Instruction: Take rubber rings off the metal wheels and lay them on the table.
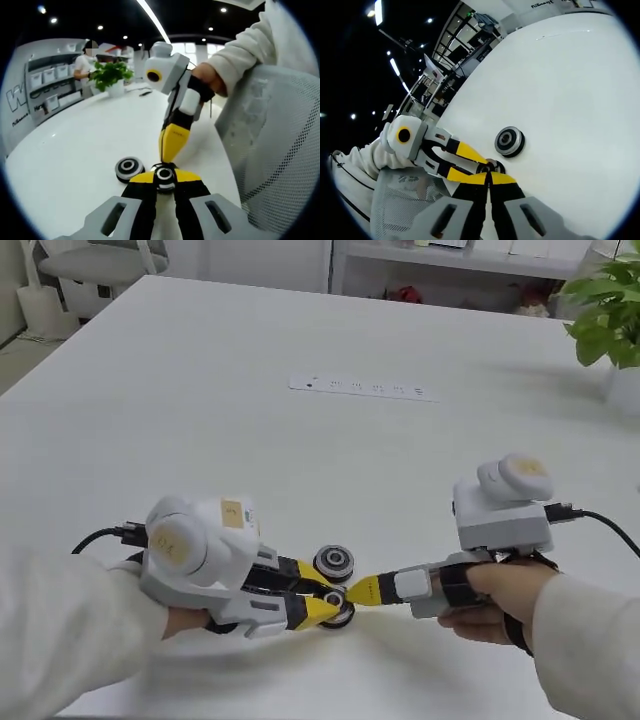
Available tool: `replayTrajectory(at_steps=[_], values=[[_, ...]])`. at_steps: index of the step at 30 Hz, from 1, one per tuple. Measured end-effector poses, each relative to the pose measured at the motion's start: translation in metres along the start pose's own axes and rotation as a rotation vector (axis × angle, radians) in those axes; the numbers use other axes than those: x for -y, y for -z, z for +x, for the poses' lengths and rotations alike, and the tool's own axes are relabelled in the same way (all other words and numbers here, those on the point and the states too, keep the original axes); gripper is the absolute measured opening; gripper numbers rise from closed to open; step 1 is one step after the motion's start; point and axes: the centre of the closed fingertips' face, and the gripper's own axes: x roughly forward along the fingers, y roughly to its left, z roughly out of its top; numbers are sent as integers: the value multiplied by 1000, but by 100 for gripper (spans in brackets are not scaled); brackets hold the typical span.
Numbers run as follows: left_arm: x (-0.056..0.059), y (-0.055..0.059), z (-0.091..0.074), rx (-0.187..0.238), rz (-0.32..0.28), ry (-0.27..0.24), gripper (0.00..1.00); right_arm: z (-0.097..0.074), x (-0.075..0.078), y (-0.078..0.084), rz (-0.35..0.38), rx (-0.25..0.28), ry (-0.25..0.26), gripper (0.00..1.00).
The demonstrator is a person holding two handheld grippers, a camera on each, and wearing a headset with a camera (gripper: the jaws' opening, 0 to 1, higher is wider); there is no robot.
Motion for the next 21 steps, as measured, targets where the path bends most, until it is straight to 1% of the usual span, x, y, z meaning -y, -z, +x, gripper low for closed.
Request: replayTrajectory(at_steps=[4,9,11,14,21], values=[[0,0,0,-1,0,2,13,0,-2,0,6,-1,-9,0],[0,0,0,-2,-1,2,13,1,-5,-1,-6,-6,-20,0],[0,0,0,-2,-1,2,13,2,-4,0,-8,-9,-15,0],[0,0,0,-2,-3,1,13,1,-1,0,13,-7,-10,0],[-1,0,0,-2,-3,1,13,1,-3,-1,0,-7,-17,0]])
